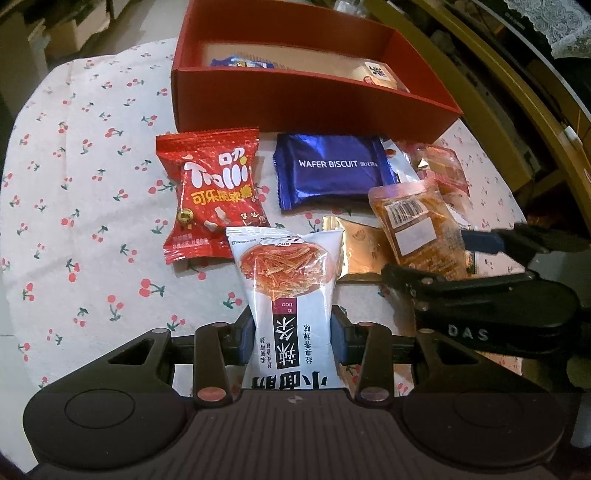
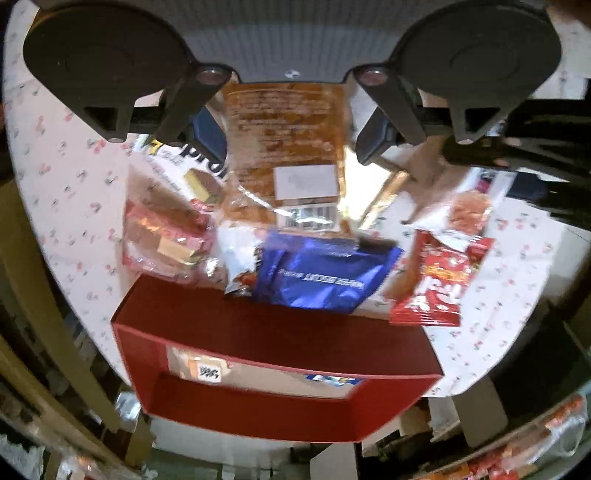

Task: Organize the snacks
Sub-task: 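Lift the white bag and the pastry bag off the snack pile with both grippers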

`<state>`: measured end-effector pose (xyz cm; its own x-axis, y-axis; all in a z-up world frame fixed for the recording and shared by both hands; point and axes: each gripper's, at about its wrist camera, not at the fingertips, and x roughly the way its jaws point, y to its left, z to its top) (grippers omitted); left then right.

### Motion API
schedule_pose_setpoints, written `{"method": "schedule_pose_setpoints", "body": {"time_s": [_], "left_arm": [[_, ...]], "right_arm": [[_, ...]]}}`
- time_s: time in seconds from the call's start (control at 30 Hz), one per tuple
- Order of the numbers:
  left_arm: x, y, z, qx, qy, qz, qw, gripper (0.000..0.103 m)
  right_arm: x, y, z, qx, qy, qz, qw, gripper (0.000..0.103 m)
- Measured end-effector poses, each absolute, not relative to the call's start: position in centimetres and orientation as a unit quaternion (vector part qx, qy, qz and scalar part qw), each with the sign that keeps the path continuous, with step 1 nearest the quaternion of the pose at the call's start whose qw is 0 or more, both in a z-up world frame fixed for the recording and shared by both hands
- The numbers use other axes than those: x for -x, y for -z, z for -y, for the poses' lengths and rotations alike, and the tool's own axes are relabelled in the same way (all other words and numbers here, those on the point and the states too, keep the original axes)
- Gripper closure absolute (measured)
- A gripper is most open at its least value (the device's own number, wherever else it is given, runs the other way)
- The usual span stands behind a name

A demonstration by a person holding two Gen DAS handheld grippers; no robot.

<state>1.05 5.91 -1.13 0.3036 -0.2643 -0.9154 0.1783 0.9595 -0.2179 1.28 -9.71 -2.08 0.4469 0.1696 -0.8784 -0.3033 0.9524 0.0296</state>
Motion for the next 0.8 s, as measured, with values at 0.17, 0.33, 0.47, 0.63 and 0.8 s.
{"method": "schedule_pose_setpoints", "body": {"time_s": [0.17, 0.33, 0.47, 0.63, 0.8], "left_arm": [[-1.1, 1.1, -5.8, 0.037, 0.142, -0.576, 0.805, 0.054], [-1.0, 0.8, -5.6, 0.036, 0.145, -0.571, 0.807, 0.054], [-0.9, 0.5, -5.5, 0.039, 0.147, -0.567, 0.809, 0.054], [-1.0, -0.2, -5.3, 0.046, 0.157, -0.560, 0.812, 0.054], [-1.2, 0.5, -4.9, 0.048, 0.159, -0.570, 0.804, 0.054]], "right_arm": [[-1.3, 1.4, 10.8, 0.031, -0.128, -0.504, 0.854, 0.042], [-0.6, 1.0, 11.2, 0.015, -0.133, -0.507, 0.852, 0.058], [-0.4, 0.6, 12.0, -0.006, -0.123, -0.503, 0.855, 0.063], [-0.1, -0.5, 12.8, -0.031, -0.124, -0.491, 0.862, 0.071], [-0.7, 0.8, 12.4, -0.039, -0.135, -0.516, 0.845, 0.071]]}}
